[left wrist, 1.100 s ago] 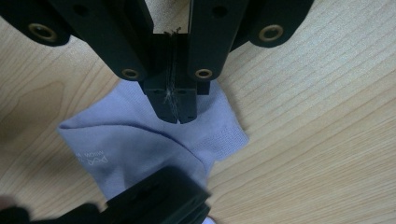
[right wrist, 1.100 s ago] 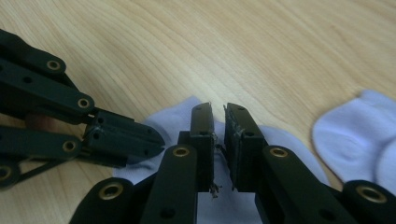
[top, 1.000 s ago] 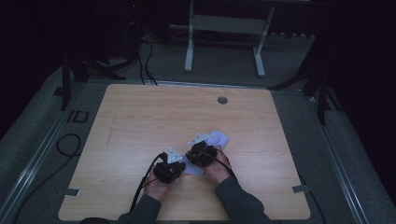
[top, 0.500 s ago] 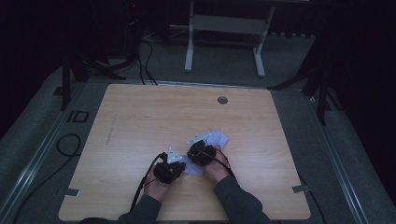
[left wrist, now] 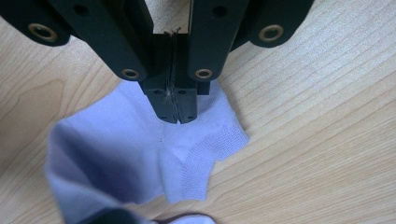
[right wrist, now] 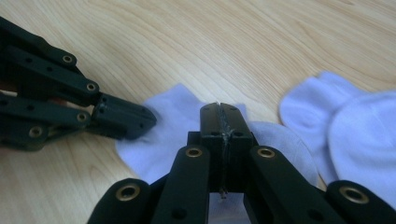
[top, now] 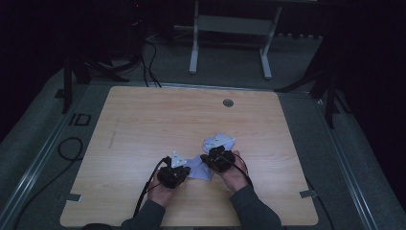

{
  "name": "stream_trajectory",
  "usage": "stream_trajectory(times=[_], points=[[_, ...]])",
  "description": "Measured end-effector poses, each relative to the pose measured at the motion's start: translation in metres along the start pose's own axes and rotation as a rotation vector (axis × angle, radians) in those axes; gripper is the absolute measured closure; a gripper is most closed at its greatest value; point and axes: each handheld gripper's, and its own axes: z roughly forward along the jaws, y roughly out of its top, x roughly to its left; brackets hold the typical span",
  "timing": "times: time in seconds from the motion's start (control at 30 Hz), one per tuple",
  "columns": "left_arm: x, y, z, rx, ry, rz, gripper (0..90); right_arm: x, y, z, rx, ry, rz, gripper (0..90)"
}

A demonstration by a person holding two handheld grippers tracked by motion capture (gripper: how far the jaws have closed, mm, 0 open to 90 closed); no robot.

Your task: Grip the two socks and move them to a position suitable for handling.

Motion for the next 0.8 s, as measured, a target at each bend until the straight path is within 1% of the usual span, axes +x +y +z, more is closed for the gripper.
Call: stream_trajectory(times=[0.17, 0.2, 0.23, 0.27, 0.3, 0.33, 0.37, 0.43, 0.47, 0.5, 0.57, 0.67, 0.7, 0.73, 0.8], points=[[0.000, 0.000, 0.000, -0.004, -0.001, -0.002, 88.9, -0.006, -0.015, -0.015, -0.031, -0.015, 0.041, 89.2], [0.000, 0.000, 0.000, -0.003, -0.002, -0.003, 88.9, -0.008, -0.018, -0.019, -0.037, -0.022, 0.047, 89.2], [0.000, 0.000, 0.000, -0.002, -0.001, -0.002, 88.9, -0.009, -0.022, -0.023, -0.040, -0.039, 0.050, 89.2], [0.000, 0.000, 0.000, -0.002, -0.001, -0.002, 88.9, -0.009, -0.022, -0.023, -0.040, -0.039, 0.050, 89.2], [0.000, -0.001, 0.000, -0.001, -0.002, -0.002, 88.9, -0.009, -0.027, -0.030, -0.034, -0.095, 0.036, 88.5], [0.000, -0.001, 0.000, -0.001, -0.002, -0.002, 88.8, -0.009, -0.027, -0.030, -0.034, -0.095, 0.036, 88.5], [0.001, -0.001, 0.000, -0.001, -0.003, -0.003, 88.8, -0.011, -0.032, -0.037, -0.035, -0.116, 0.032, 85.1], [0.000, -0.001, 0.000, -0.003, -0.002, -0.002, 88.8, -0.011, -0.034, -0.043, -0.043, -0.152, 0.027, 82.1], [0.000, -0.001, 0.000, -0.003, -0.002, -0.002, 88.8, -0.012, -0.035, -0.047, -0.050, -0.160, 0.032, 81.3], [0.001, -0.001, 0.000, -0.002, -0.002, -0.002, 88.8, -0.013, -0.035, -0.050, -0.059, -0.164, 0.033, 80.9], [0.000, -0.001, 0.000, -0.004, -0.001, -0.003, 88.8, -0.015, -0.035, -0.053, -0.059, -0.170, 0.034, 80.8], [0.000, -0.001, 0.000, -0.004, -0.001, -0.003, 88.7, -0.017, -0.036, -0.052, -0.050, -0.166, 0.036, 80.5], [0.000, -0.001, 0.000, -0.004, 0.000, -0.004, 88.7, -0.017, -0.038, -0.051, -0.042, -0.161, 0.036, 80.2], [0.000, -0.001, 0.000, -0.004, -0.001, -0.005, 88.6, -0.016, -0.044, -0.048, -0.011, -0.148, 0.036, 79.4], [0.001, -0.001, 0.000, 0.000, -0.002, -0.004, 88.5, -0.015, -0.051, -0.045, 0.011, -0.143, 0.037, 78.9]])
